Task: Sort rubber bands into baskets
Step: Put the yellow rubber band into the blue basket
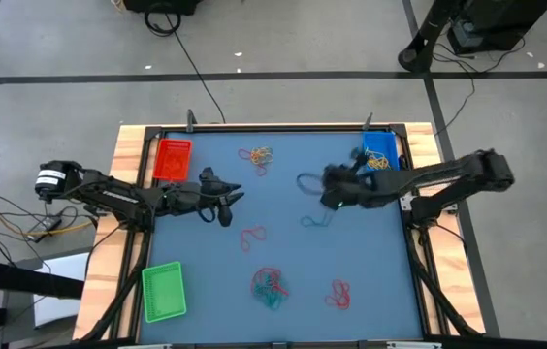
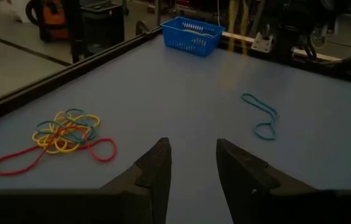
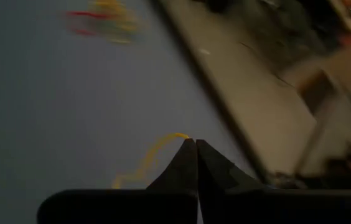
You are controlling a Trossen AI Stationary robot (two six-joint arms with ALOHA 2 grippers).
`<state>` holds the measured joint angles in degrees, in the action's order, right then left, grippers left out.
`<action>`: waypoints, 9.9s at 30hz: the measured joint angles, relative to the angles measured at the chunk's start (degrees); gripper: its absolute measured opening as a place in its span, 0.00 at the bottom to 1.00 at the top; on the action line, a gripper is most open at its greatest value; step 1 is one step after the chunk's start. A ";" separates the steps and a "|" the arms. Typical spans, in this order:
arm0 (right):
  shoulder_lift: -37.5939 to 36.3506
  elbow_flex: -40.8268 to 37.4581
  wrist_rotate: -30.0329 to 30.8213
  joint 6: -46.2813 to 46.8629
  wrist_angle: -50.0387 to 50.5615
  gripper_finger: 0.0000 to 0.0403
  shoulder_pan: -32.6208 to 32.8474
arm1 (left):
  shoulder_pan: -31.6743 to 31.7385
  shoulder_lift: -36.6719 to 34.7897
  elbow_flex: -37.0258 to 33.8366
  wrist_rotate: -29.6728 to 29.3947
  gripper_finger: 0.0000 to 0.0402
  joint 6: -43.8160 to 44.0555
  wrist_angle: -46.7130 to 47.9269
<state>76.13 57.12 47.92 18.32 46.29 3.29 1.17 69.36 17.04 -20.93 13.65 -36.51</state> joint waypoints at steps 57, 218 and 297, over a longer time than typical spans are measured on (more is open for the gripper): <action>-11.83 -15.78 -41.01 -7.97 -20.11 0.41 -36.45 | 11.86 1.22 1.27 4.81 0.30 16.45 12.22; 24.55 -2.08 -41.90 -13.50 -44.84 0.34 -17.43 | 20.92 24.65 34.76 13.91 0.30 -4.38 47.21; 17.44 -14.71 -33.98 -10.87 -61.68 0.32 -9.32 | 14.10 31.32 35.23 28.09 0.01 -7.20 12.15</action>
<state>93.57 42.41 13.95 7.45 -15.39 -6.02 15.27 100.68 52.27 7.16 6.44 -24.36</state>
